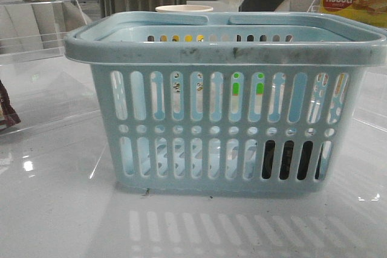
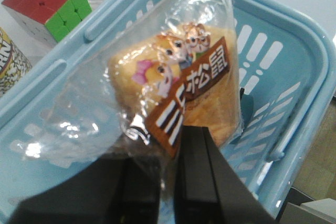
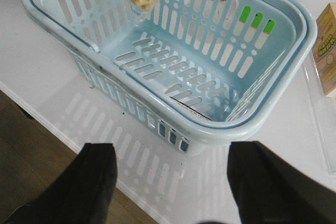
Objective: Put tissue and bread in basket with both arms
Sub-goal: 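Carry the bread bag with the left gripper over the basket and lower it, then open the left gripper to release the bread bag inside the basket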
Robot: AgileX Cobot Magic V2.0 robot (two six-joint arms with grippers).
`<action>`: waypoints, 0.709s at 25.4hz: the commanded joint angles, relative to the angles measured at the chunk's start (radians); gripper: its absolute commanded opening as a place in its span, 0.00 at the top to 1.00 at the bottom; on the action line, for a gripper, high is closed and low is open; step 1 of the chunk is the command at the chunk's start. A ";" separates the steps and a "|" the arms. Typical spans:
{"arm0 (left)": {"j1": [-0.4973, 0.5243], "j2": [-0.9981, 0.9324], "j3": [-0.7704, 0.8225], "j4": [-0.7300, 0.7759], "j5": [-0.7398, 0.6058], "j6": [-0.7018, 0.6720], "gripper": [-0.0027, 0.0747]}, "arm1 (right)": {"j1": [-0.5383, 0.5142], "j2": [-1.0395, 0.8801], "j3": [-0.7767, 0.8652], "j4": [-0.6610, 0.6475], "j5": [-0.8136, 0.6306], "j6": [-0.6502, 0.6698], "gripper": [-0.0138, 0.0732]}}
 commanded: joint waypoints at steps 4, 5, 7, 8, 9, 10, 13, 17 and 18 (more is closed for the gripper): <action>-0.005 0.031 -0.006 -0.024 -0.074 0.004 0.80 | 0.001 -0.003 -0.025 -0.006 -0.064 -0.007 0.20; -0.005 0.046 -0.006 -0.019 -0.085 0.004 0.80 | 0.001 -0.003 -0.025 -0.006 -0.064 -0.007 0.20; -0.005 0.074 -0.006 -0.004 -0.111 0.004 0.80 | 0.001 -0.003 -0.025 -0.006 -0.064 -0.007 0.20; -0.003 0.088 -0.006 0.010 -0.130 0.004 0.80 | 0.001 -0.003 -0.025 -0.006 -0.064 -0.007 0.20; -0.003 0.099 -0.006 0.024 -0.146 0.004 0.80 | 0.001 -0.003 -0.025 -0.006 -0.064 -0.007 0.20; -0.003 0.108 -0.006 0.040 -0.163 0.004 0.80 | 0.001 -0.003 -0.025 -0.006 -0.064 -0.007 0.20; -0.003 0.134 -0.006 0.055 -0.192 0.004 0.80 | 0.001 -0.003 -0.025 -0.006 -0.064 -0.007 0.20; -0.003 0.148 -0.006 0.086 -0.208 0.004 0.80 | 0.001 -0.003 -0.025 -0.006 -0.064 -0.007 0.20; -0.003 0.148 -0.006 0.088 -0.208 0.004 0.80 | 0.001 -0.003 -0.025 -0.006 -0.064 -0.007 0.20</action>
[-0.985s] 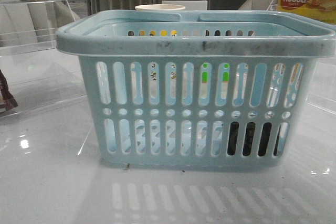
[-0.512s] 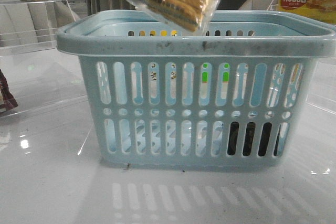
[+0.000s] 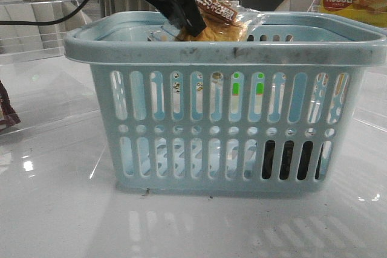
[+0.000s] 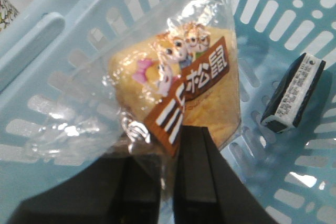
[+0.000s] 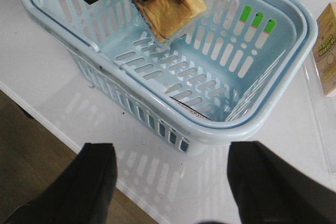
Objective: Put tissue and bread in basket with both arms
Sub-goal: 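Open the left gripper to release the bread bag inside the basket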
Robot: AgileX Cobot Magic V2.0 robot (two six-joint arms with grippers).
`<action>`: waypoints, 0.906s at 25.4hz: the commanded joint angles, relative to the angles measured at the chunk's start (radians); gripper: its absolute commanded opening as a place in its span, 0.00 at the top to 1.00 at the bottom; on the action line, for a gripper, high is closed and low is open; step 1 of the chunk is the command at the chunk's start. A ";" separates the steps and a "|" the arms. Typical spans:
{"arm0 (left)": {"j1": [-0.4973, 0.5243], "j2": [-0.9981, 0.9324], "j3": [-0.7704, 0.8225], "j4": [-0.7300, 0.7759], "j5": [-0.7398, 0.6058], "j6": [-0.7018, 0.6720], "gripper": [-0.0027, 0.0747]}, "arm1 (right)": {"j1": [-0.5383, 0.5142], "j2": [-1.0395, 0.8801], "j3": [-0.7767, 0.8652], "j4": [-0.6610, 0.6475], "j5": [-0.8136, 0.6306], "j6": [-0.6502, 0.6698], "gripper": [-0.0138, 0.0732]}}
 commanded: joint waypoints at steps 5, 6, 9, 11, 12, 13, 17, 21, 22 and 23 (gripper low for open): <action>-0.003 -0.047 -0.026 -0.007 -0.065 0.000 0.73 | 0.001 -0.003 -0.025 -0.006 -0.064 -0.007 0.20; -0.003 -0.047 -0.026 -0.007 -0.065 0.000 0.70 | 0.001 -0.003 -0.025 -0.006 -0.064 -0.007 0.20; -0.003 -0.047 -0.026 -0.007 -0.059 0.000 0.57 | 0.001 -0.003 -0.025 -0.006 -0.064 -0.007 0.20; -0.003 -0.047 -0.026 -0.007 -0.059 0.000 0.49 | 0.001 -0.003 -0.025 -0.006 -0.064 -0.007 0.20; -0.003 -0.047 -0.026 -0.007 -0.059 0.000 0.45 | 0.001 -0.003 -0.025 -0.006 -0.064 -0.007 0.20; -0.003 -0.047 -0.026 -0.007 -0.059 0.000 0.42 | 0.001 -0.003 -0.025 -0.006 -0.064 -0.007 0.20; -0.003 -0.047 -0.026 -0.007 -0.059 0.000 0.38 | 0.001 -0.003 -0.025 -0.006 -0.064 -0.007 0.20; -0.003 -0.047 -0.026 -0.007 -0.059 0.000 0.39 | 0.001 -0.003 -0.025 -0.006 -0.064 -0.007 0.20; -0.003 -0.047 -0.026 -0.007 -0.059 0.000 0.40 | 0.001 -0.003 -0.025 -0.006 -0.064 -0.007 0.20; -0.003 -0.047 -0.026 -0.007 -0.059 0.000 0.40 | 0.001 -0.003 -0.025 -0.006 -0.064 -0.007 0.20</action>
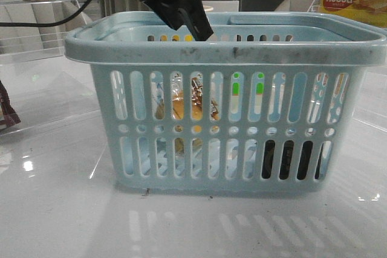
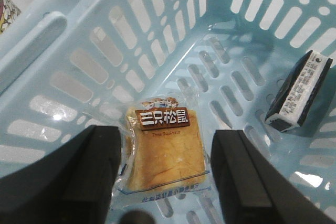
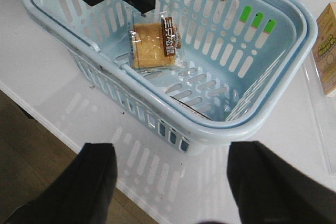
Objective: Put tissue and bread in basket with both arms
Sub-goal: 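Open the left gripper to release the bread bag inside the basket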
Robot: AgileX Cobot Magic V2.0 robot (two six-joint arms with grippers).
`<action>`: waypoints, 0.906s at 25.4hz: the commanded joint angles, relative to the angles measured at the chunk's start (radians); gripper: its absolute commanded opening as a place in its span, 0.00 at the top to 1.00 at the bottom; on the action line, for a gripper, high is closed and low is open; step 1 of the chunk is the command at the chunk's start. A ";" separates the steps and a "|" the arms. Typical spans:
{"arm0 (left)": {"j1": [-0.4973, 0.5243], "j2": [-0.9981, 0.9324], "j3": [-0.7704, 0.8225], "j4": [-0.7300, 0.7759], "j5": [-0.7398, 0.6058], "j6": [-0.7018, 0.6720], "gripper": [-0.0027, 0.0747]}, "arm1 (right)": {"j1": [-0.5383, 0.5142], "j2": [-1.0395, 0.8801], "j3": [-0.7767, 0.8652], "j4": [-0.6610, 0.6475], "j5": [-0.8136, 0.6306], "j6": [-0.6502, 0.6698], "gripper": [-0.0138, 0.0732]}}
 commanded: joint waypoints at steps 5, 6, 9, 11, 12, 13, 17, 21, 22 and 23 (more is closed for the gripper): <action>-0.003 -0.050 -0.026 -0.014 -0.058 -0.001 0.40 | 0.001 -0.003 -0.025 -0.006 -0.064 -0.007 0.20; -0.003 -0.050 -0.026 -0.014 -0.051 -0.001 0.40 | 0.001 -0.003 -0.025 -0.006 -0.064 -0.007 0.20; -0.003 -0.054 -0.030 0.002 -0.029 -0.003 0.40 | 0.001 -0.003 -0.025 -0.006 -0.064 -0.007 0.20; -0.003 -0.075 -0.047 0.015 0.015 -0.010 0.40 | 0.001 -0.003 -0.025 -0.006 -0.064 -0.007 0.20; -0.003 -0.089 -0.058 0.024 0.038 -0.010 0.40 | 0.001 -0.003 -0.025 -0.006 -0.064 -0.007 0.20; -0.003 -0.110 -0.072 0.034 0.058 -0.017 0.40 | 0.001 -0.003 -0.025 -0.006 -0.064 -0.007 0.20; -0.003 -0.236 -0.092 0.112 0.116 -0.106 0.40 | 0.001 -0.003 -0.025 -0.006 -0.064 -0.007 0.20; -0.003 -0.370 -0.073 0.176 0.209 -0.176 0.40 | 0.001 -0.003 -0.025 -0.006 -0.064 -0.007 0.20; -0.003 -0.399 -0.058 0.185 0.222 -0.196 0.40 | 0.001 -0.003 -0.025 -0.006 -0.064 -0.007 0.20; -0.003 -0.436 -0.032 0.192 0.223 -0.212 0.40 | 0.001 -0.003 -0.025 -0.006 -0.064 -0.007 0.20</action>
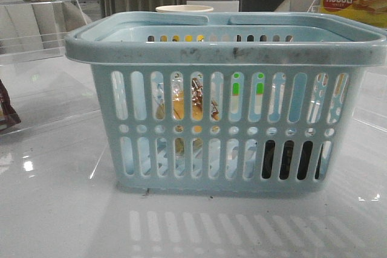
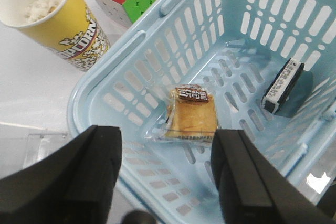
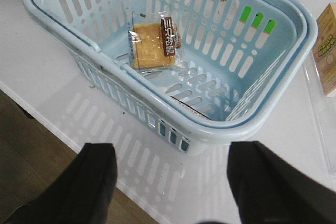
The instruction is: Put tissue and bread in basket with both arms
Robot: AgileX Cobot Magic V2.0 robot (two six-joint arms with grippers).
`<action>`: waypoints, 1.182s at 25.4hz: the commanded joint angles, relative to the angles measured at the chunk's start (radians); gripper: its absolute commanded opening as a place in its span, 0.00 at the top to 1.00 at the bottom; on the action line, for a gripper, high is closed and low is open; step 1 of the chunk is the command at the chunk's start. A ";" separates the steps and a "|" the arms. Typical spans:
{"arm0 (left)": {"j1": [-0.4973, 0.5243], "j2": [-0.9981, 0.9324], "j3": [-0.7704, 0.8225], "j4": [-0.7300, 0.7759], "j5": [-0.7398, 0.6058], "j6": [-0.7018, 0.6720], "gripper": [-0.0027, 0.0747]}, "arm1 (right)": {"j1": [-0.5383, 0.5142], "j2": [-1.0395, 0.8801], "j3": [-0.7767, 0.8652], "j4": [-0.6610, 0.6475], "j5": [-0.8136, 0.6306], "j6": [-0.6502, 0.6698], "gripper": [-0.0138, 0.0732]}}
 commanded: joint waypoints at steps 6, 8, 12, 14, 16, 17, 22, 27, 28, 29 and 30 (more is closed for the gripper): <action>-0.003 -0.313 0.235 0.018 -0.030 -0.115 0.40 | 0.001 -0.003 -0.025 -0.006 -0.064 -0.007 0.20; -0.003 -0.381 0.308 0.027 -0.046 -0.145 0.40 | 0.001 -0.003 -0.025 -0.006 -0.068 -0.007 0.20; -0.003 -0.517 0.445 0.083 -0.066 -0.225 0.40 | 0.001 -0.003 -0.025 -0.006 -0.068 -0.007 0.20; -0.003 -0.582 0.510 0.094 -0.079 -0.251 0.40 | 0.001 -0.003 -0.025 -0.006 -0.066 -0.007 0.20; -0.003 -0.643 0.567 0.096 -0.105 -0.274 0.40 | 0.001 -0.003 -0.025 -0.006 -0.063 -0.007 0.20; -0.003 -0.675 0.597 0.096 -0.117 -0.278 0.40 | 0.001 -0.003 -0.025 -0.008 -0.056 -0.007 0.20; -0.003 -0.806 0.719 0.096 -0.181 -0.297 0.40 | 0.001 -0.003 -0.025 -0.038 0.006 -0.007 0.20; -0.003 -0.866 0.807 0.096 -0.297 -0.297 0.40 | 0.001 -0.024 0.029 -0.043 -0.039 -0.007 0.20; -0.003 -0.866 0.819 0.098 -0.316 -0.297 0.40 | 0.001 -0.035 0.058 -0.043 -0.066 -0.007 0.20; -0.003 -0.866 0.829 0.098 -0.328 -0.297 0.40 | 0.001 -0.049 0.088 -0.043 -0.095 -0.007 0.20; -0.003 -0.866 0.840 0.098 -0.343 -0.297 0.40 | 0.001 -0.067 0.115 -0.043 -0.128 -0.007 0.20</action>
